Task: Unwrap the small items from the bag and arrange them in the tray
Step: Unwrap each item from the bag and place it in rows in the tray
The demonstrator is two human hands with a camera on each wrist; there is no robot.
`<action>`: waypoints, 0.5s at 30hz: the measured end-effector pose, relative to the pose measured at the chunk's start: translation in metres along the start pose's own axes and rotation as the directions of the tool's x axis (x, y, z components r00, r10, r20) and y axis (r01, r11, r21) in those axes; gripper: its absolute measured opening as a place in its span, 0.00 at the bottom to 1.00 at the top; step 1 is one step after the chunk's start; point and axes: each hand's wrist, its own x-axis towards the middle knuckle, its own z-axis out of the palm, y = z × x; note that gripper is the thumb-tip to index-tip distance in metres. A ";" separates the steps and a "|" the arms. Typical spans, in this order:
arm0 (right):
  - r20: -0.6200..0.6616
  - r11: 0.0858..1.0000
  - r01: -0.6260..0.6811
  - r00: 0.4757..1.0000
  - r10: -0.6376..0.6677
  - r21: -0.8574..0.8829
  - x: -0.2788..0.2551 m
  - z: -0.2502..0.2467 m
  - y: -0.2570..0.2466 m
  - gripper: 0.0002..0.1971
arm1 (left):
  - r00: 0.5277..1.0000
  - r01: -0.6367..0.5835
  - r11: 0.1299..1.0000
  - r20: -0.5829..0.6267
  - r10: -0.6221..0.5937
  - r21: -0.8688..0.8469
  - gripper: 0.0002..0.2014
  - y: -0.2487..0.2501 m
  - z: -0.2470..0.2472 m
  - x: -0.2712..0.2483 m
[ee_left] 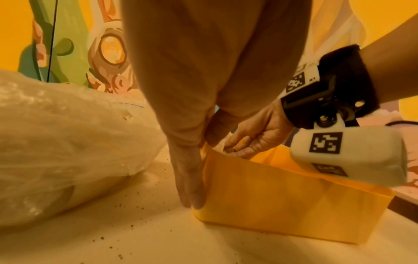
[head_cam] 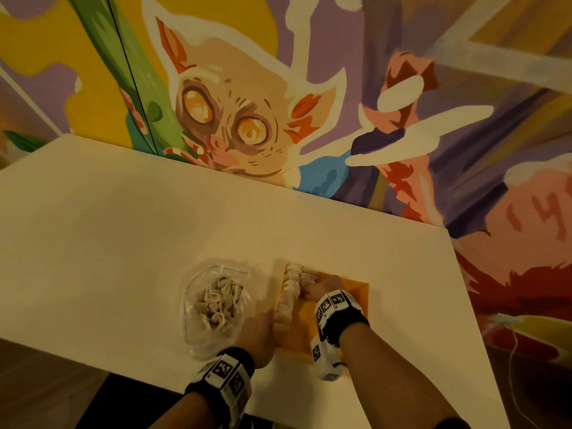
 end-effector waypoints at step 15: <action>-0.260 0.978 0.109 0.964 -0.059 0.179 -0.060 -0.005 0.000 0.09 | 0.957 0.245 0.938 -0.215 -0.193 0.245 0.17 -0.069 -0.087 0.002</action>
